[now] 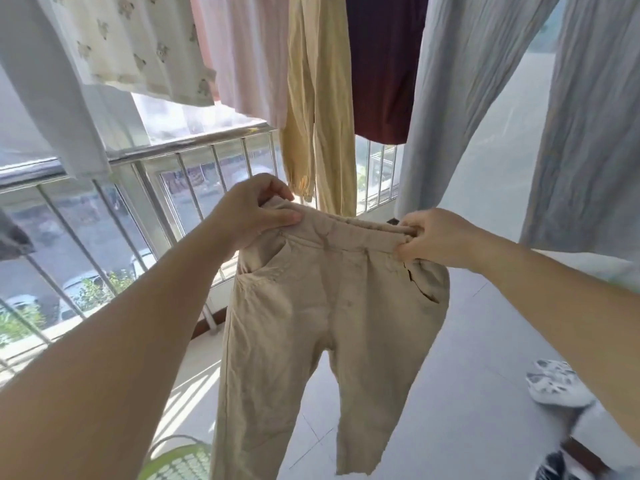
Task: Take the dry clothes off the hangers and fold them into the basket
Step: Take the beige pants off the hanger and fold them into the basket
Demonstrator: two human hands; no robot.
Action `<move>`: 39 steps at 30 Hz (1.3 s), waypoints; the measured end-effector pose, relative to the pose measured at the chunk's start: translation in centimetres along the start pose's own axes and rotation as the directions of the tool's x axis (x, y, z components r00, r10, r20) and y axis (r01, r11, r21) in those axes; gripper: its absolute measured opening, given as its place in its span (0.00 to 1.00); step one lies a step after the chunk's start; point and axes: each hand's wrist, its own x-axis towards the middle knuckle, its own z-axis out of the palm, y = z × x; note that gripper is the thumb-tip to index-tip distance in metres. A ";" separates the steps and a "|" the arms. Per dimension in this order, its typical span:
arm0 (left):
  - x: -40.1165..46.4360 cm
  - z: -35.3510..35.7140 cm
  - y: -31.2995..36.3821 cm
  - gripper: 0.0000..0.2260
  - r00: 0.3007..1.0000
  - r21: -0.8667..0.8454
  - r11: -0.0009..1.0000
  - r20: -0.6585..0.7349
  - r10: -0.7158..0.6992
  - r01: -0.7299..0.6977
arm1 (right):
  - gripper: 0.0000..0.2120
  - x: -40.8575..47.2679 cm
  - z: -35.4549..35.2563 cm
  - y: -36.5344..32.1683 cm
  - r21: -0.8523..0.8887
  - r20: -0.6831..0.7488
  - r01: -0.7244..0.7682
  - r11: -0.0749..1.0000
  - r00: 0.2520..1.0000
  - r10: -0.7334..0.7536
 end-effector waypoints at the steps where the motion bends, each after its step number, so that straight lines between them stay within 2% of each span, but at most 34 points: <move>1: -0.7 -0.1 -1.2 0.11 0.999 0.009 0.999 0.011 -0.036 0.036 | 0.04 0.1 0.9 0.2 0.035 -0.001 -0.007 0.999 1.000 0.007; 4: -2.6 -0.8 -4.0 0.16 0.987 0.085 0.987 0.066 -0.145 0.139 | 0.13 0.7 3.1 0.6 0.176 -0.022 -0.038 0.984 0.999 0.043; 7: -4.6 -1.5 -6.8 0.10 0.972 0.240 0.951 0.084 -0.220 0.194 | 0.21 1.1 5.7 0.8 0.265 -0.082 -0.057 0.962 0.993 0.082; 11: -7.8 -2.1 -10.7 0.10 0.950 0.251 0.921 0.006 -0.311 0.299 | 0.22 0.6 9.7 -0.3 0.311 -0.120 -0.032 0.950 0.990 0.072; 14: -10.6 -2.6 -12.8 0.10 0.928 0.144 0.918 -0.001 -0.374 0.370 | 0.18 -0.2 12.4 -1.2 0.296 -0.104 -0.030 0.955 0.993 0.063; 16: -12.2 -3.1 -13.9 0.11 0.917 0.074 0.914 -0.011 -0.399 0.399 | 0.21 -0.6 13.9 -1.7 0.310 -0.073 -0.037 0.950 0.995 0.063; 18: -13.8 -3.8 -15.0 0.12 0.903 0.004 0.903 -0.030 -0.429 0.429 | 0.19 -1.1 15.3 -2.4 0.334 -0.029 -0.057 0.941 0.997 0.071; 21: -16.1 -4.5 -16.3 0.04 0.878 -0.169 0.872 -0.056 -0.475 0.460 | 0.15 -1.6 17.0 -3.5 0.421 0.043 -0.113 0.900 0.994 0.105; 26: -18.7 -4.5 -17.1 0.03 0.792 -0.492 0.719 -0.093 -0.604 0.491 | 0.17 -2.6 20.4 -6.9 0.520 -0.013 -0.151 0.841 0.983 0.185; 31: -20.2 -3.9 -15.7 0.06 0.742 -0.655 0.600 -0.089 -0.664 0.459 | 0.16 -4.3 24.5 -11.0 0.589 -0.054 -0.141 0.796 0.976 0.212; 35: -21.3 -3.8 -14.6 0.10 0.752 -0.715 0.557 -0.066 -0.656 0.423 | 0.15 -5.7 27.3 -14.6 0.601 -0.003 -0.092 0.794 0.993 0.117; 39: -22.6 -5.2 -13.8 0.17 0.800 -0.761 0.546 -0.059 -0.597 0.351 | 0.16 -7.2 28.9 -17.4 0.613 0.087 0.033 0.789 0.990 -0.110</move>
